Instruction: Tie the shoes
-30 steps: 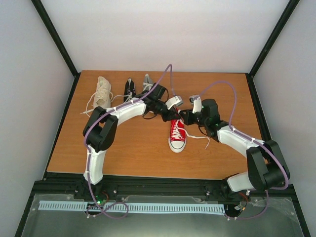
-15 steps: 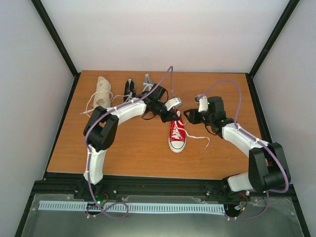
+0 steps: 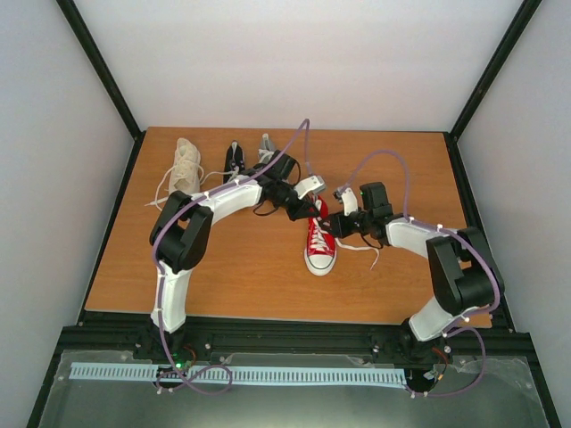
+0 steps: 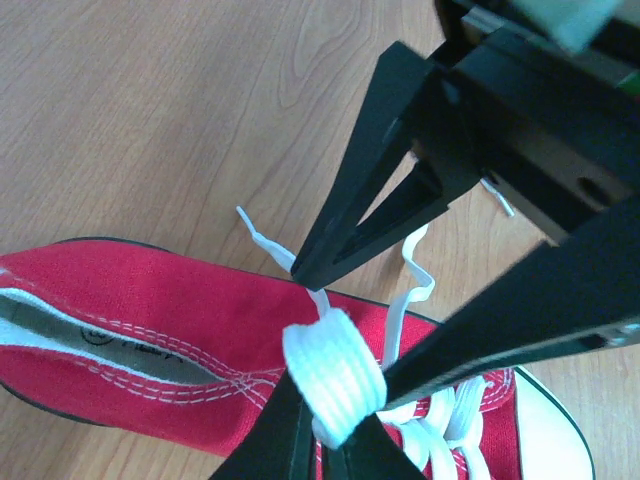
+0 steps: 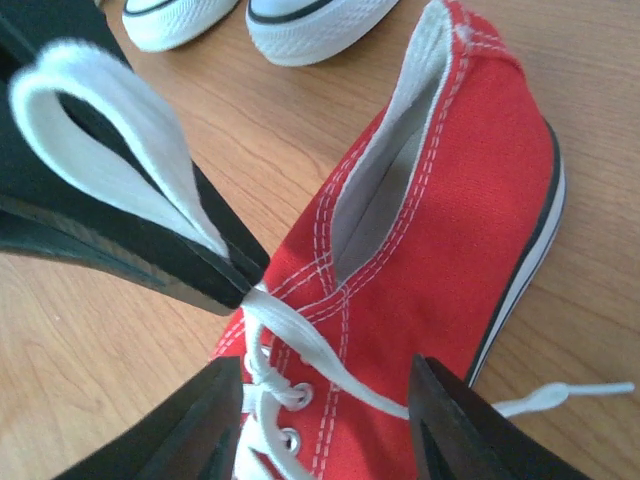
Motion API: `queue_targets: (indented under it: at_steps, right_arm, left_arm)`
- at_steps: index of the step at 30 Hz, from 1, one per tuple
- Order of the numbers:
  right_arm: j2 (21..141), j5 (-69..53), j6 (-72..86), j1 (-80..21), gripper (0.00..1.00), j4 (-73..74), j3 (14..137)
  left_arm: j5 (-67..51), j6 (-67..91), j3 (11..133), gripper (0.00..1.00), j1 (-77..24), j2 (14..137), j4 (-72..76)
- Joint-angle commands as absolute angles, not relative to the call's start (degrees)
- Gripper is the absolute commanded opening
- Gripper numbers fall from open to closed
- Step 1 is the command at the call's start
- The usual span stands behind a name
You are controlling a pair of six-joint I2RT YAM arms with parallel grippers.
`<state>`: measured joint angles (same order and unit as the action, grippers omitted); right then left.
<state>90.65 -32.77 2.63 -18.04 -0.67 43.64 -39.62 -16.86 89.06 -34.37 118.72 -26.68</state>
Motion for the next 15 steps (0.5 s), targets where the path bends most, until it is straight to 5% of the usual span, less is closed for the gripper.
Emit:
queue_targets:
  at_steps: [1,9,15]
  right_arm:
    - [93.68,-34.07,-0.60,-18.19,0.43,-3.46,45.68]
    - [94.89,-34.73,-0.57,-18.19,0.31,-5.52,45.44]
    - [93.87,-34.98,-1.89,-18.19,0.07,-5.10,45.18]
  left_arm:
    - [-40.87,-18.63,90.71,0.01,-33.93,117.66,-27.33]
    - [-41.84,-19.32,91.12,0.01,-33.93,117.67,-29.25]
    - [-41.97,-19.47,91.82,0.01,-33.86,117.53,-29.81]
